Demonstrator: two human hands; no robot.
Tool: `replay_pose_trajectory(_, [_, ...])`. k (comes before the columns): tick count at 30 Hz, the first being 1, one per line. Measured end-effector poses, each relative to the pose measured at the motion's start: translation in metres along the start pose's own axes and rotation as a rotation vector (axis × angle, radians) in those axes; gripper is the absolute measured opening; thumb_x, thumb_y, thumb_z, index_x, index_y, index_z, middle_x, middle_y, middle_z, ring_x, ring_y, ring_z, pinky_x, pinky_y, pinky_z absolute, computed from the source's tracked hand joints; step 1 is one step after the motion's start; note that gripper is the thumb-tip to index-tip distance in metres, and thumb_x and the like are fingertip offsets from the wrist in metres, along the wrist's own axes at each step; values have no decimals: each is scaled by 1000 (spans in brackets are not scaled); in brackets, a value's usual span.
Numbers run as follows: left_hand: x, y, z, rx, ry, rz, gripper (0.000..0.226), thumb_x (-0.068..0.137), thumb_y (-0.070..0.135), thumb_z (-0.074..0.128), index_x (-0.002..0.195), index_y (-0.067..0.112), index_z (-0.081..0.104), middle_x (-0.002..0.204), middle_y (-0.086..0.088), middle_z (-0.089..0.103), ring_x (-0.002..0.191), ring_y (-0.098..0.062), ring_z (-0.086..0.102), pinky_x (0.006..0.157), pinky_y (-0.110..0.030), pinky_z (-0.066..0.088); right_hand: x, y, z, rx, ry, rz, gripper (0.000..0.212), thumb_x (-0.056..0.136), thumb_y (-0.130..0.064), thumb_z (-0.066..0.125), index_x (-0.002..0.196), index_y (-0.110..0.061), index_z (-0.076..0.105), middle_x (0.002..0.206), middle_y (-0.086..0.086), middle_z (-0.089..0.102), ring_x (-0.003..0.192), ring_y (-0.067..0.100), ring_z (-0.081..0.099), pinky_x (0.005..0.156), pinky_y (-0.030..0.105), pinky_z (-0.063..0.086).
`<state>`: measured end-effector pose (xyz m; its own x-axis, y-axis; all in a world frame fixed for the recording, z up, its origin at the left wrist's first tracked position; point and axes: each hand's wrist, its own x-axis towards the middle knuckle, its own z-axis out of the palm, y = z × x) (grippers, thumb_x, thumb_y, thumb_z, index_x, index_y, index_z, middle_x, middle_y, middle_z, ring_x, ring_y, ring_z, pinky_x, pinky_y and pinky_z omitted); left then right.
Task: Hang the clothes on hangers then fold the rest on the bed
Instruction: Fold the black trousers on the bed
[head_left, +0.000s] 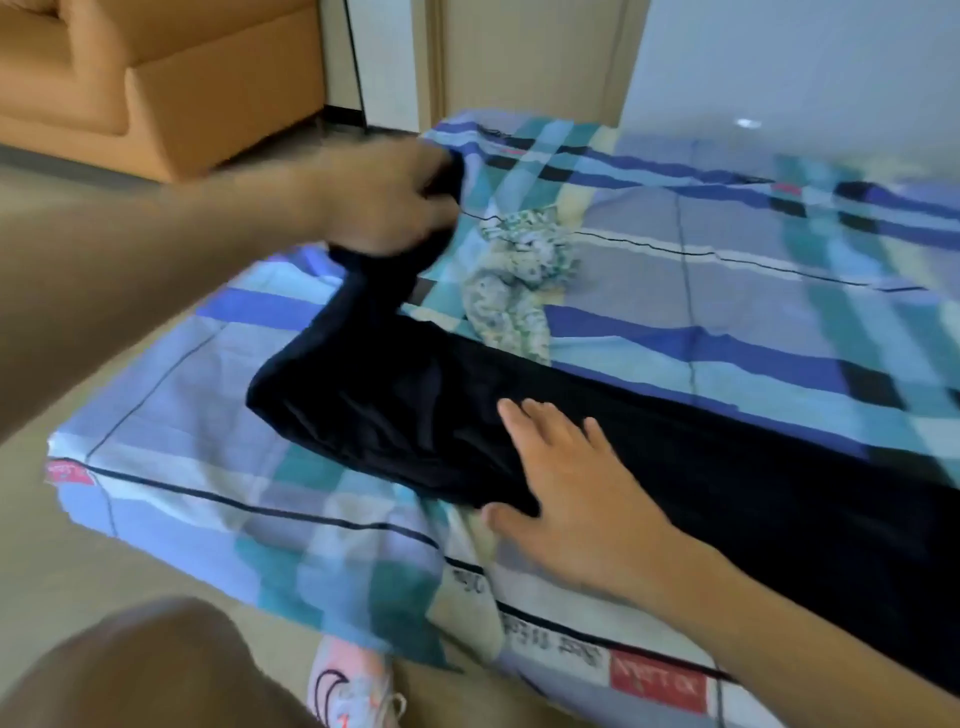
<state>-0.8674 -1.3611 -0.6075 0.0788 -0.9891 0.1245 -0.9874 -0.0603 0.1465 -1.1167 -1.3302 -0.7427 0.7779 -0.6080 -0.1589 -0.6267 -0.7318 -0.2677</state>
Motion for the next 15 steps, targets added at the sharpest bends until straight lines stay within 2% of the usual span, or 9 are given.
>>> replay_pose_trajectory(2, [-7, 44, 37, 59, -136, 17, 26, 95, 35, 51, 107, 12, 54, 101, -9, 61, 93, -31, 59, 79, -35, 44, -33, 35, -9, 7, -8, 65, 93, 95, -64, 46, 161, -27, -8, 169, -1, 6, 156, 17, 3, 127, 44, 4])
replay_pose_trajectory(5, [-40, 112, 119, 119, -490, 39, 20, 95, 27, 54, 112, 17, 47, 115, -9, 55, 97, -34, 56, 77, -37, 42, -84, 82, -20, 7, -32, 178, 94, 94, -66, 47, 160, -33, -11, 167, -7, 10, 154, 13, 10, 126, 39, 5])
replay_pose_trajectory(7, [-53, 124, 155, 173, -581, 50, 20, 92, 18, 54, 109, 17, 43, 120, -10, 48, 82, -30, 52, 72, -42, 44, -112, 102, -27, 23, -63, 230, 94, 94, -66, 47, 159, -35, -14, 166, -12, 9, 154, 10, 12, 125, 34, 4])
replay_pose_trajectory(9, [-57, 127, 164, 198, -543, 78, 27, 90, 13, 55, 112, 15, 41, 118, -10, 40, 68, -25, 43, 65, -42, 40, -135, 119, -35, 68, -86, 277, 94, 94, -65, 50, 159, -37, -13, 165, -15, 9, 153, 10, 15, 126, 32, 5])
replay_pose_trajectory(10, [-57, 130, 165, 197, -532, 77, 28, 89, 14, 55, 114, 16, 41, 119, -9, 40, 67, -25, 43, 65, -41, 40, -146, 128, -42, 96, -83, 301, 94, 93, -64, 51, 159, -38, -10, 165, -15, 10, 153, 10, 18, 126, 32, 8])
replay_pose_trajectory(13, [-57, 132, 162, 138, -495, 36, 34, 92, 36, 57, 120, 22, 44, 123, -4, 43, 86, -30, 53, 78, -41, 48, -171, 159, -64, 195, -12, 382, 92, 88, -64, 57, 161, -37, 7, 164, -12, 21, 148, 13, 30, 122, 31, 24])
replay_pose_trajectory(15, [-56, 141, 165, 143, -437, 49, 42, 93, 50, 55, 126, 26, 44, 128, 0, 43, 104, -27, 55, 83, -39, 49, -185, 192, -77, 184, 114, 465, 86, 87, -62, 59, 159, -32, 23, 161, -4, 33, 144, 17, 38, 116, 32, 31])
